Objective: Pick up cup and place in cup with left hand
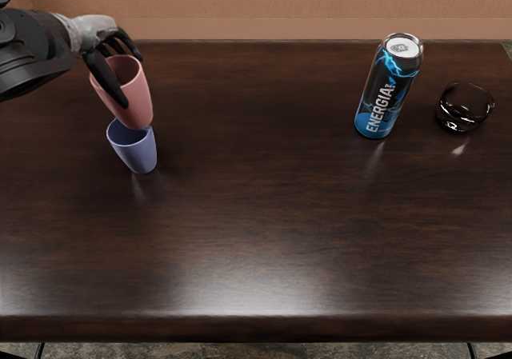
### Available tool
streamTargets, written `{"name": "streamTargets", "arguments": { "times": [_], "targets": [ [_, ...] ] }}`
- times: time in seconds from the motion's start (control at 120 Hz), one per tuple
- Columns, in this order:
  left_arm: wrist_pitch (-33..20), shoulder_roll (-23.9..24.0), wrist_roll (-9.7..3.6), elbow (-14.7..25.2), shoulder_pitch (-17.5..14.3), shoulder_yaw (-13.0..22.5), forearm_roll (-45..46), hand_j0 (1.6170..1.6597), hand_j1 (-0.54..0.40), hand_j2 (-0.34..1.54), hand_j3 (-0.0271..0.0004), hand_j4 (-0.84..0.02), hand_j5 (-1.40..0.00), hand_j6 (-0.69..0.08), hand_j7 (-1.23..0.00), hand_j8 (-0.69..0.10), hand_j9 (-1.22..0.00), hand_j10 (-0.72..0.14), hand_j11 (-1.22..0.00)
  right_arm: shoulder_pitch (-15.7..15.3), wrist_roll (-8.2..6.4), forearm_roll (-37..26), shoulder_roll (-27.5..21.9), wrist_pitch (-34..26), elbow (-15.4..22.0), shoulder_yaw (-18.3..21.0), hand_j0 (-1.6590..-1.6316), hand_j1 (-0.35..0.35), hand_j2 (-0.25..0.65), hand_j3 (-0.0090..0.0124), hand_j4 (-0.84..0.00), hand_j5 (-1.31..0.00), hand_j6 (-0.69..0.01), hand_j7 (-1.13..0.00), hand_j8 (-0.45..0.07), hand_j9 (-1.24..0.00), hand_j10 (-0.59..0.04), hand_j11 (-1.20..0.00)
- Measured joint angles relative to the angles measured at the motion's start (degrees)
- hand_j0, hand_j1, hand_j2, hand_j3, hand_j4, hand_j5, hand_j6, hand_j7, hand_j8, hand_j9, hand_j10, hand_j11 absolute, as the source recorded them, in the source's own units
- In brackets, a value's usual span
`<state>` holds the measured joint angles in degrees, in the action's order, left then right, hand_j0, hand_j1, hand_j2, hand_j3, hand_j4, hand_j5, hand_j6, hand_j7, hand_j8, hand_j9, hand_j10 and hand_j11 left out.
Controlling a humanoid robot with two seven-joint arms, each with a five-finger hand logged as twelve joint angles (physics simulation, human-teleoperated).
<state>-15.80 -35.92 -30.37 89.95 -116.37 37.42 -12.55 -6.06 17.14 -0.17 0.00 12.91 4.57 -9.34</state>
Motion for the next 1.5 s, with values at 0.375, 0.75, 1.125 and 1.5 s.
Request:
{"name": "streamTargets", "arguments": {
  "times": [0.375,0.75,1.125,1.5],
  "targets": [
    [0.18,-2.35,0.05,0.86,0.79,0.87,-0.77,1.6551,-0.067,0.05,0.0,-0.449,-0.61,-0.375,-0.6,-0.331,-0.6,-0.456,-0.61,0.0,0.0,0.0,0.0,0.0,0.0,0.01,-1.6581,-0.349,0.0,0.0,0.0,0.0,-0.001,0.0,0.0,0.0,0.0,0.0],
    [0.18,-4.24,0.06,2.75,0.79,0.8,-2.68,1.6551,-0.062,0.05,0.0,-0.449,-0.61,-0.379,-0.6,-0.335,-0.6,-0.46,-0.61,0.0,0.0,0.0,0.0,-0.02,0.0,0.02,-1.6581,-0.349,0.0,0.0,0.0,0.0,-0.001,0.0,0.0,0.0,0.0,0.0],
    [-0.08,-3.98,0.24,3.05,1.27,0.61,-3.06,1.6553,-0.061,0.05,0.0,-0.441,-0.59,-0.388,-0.59,-0.344,-0.58,-0.469,-0.59,0.0,0.0,0.0,0.0,0.0,0.0,0.0,-1.6581,-0.349,0.0,0.0,0.0,0.0,-0.001,0.0,0.0,0.0,0.0,0.0],
    [-1.3,-3.63,0.57,2.88,2.25,0.32,-4.26,1.6555,-0.059,0.05,0.0,-0.436,-0.59,-0.394,-0.58,-0.349,-0.58,-0.474,-0.58,0.0,0.0,0.0,0.0,0.0,0.0,0.01,-1.6581,-0.349,0.0,0.0,0.0,0.0,-0.001,0.0,0.0,0.0,0.0,0.0]
  ]
}}
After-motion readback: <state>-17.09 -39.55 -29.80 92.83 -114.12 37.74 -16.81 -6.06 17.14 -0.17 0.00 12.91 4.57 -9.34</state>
